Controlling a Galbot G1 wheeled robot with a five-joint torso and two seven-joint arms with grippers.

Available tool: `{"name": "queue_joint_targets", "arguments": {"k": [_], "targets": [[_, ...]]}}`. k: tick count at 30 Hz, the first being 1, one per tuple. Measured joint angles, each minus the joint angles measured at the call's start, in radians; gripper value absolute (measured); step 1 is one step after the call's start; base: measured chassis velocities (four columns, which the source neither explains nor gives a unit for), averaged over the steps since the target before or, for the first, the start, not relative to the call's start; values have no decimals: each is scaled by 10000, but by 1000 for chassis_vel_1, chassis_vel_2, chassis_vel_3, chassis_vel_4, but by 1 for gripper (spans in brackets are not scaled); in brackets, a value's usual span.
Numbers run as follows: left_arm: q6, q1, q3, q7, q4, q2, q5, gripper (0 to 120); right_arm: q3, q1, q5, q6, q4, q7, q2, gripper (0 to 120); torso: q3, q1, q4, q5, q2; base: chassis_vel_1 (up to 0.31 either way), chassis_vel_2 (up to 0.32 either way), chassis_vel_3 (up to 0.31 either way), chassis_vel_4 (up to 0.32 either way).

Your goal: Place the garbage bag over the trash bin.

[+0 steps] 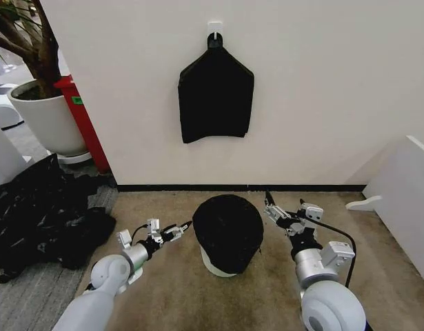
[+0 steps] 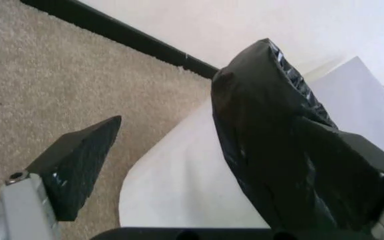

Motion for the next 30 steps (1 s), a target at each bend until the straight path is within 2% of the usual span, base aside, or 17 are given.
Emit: {"name": "queue_joint_targets", "arguments": {"k": [20,30], "targets": [[92,-306,244,33,480,-11,341,100,-62,93,62,-25,-27,32,31,100,0,0,0,1,0,0,0,0,0],[46,-531,438,235,1163,-281,873,100,-205,237,48,-60,-108,35,38,100,0,0,0,0,0,0,0,0,0]]}}
